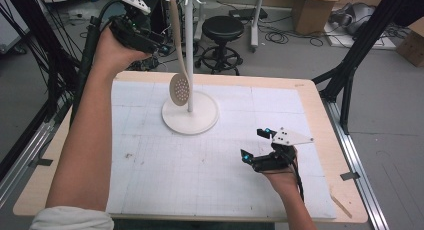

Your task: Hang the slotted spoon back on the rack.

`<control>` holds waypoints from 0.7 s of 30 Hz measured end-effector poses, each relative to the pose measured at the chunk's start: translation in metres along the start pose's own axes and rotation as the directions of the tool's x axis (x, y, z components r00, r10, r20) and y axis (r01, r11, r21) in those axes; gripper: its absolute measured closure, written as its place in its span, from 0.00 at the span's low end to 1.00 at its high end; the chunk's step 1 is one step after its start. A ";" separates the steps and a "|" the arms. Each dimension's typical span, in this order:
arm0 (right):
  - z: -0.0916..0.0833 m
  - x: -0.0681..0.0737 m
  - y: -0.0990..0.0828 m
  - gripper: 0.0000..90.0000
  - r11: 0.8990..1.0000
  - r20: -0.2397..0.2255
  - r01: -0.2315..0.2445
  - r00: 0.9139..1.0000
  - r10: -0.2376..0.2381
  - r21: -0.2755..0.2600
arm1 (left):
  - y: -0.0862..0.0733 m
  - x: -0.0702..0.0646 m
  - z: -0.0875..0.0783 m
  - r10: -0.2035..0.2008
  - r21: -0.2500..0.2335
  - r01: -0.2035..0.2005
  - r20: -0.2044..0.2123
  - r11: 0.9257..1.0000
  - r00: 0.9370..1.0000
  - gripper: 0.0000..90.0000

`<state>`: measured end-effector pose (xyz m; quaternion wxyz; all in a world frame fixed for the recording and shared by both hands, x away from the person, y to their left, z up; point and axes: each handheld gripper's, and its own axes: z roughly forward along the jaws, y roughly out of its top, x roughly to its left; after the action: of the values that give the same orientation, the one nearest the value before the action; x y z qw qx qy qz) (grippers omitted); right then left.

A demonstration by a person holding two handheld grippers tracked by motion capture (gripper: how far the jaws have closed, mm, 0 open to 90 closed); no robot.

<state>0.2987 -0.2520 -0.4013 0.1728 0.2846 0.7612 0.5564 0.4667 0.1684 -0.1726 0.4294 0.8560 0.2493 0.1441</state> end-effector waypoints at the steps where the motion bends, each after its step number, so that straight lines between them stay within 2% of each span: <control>1: 0.000 0.000 0.000 0.04 1.000 0.000 0.003 1.000 -0.003 -0.001 | -0.003 -0.001 -0.001 0.003 -0.009 -0.003 0.005 1.000 1.000 0.49; 3: 0.000 0.000 0.000 0.04 1.000 0.000 0.002 1.000 -0.002 -0.003 | -0.010 -0.003 -0.004 -0.004 -0.043 0.005 0.029 0.999 1.000 0.47; 5: 0.000 0.000 0.000 0.04 1.000 0.001 -0.001 1.000 0.001 -0.003 | -0.015 -0.006 -0.007 0.006 -0.041 -0.004 0.039 0.999 0.999 0.45; 8: 0.001 0.000 0.000 0.04 1.000 -0.001 0.000 1.000 0.000 -0.002 | -0.023 -0.010 -0.010 0.009 -0.068 -0.005 0.064 0.998 0.998 0.44; 11: 0.002 0.001 0.001 0.04 1.000 -0.004 0.003 1.000 -0.003 0.001 | -0.027 -0.014 -0.016 0.019 -0.069 -0.014 0.063 0.997 0.998 0.42; 16: 0.004 0.001 0.001 0.04 1.000 -0.008 0.004 1.000 -0.004 -0.002 | -0.036 -0.023 -0.028 0.033 -0.119 -0.023 0.087 0.993 0.996 0.38; 21: 0.004 0.001 0.001 0.04 1.000 -0.008 0.009 1.000 -0.010 -0.005 | -0.052 -0.032 -0.036 0.046 -0.163 -0.028 0.107 0.986 0.993 0.34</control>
<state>0.3010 -0.2481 -0.4015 0.1732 0.2783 0.7618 0.5588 0.4078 0.2009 -0.1948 0.5076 0.8296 0.1968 0.1241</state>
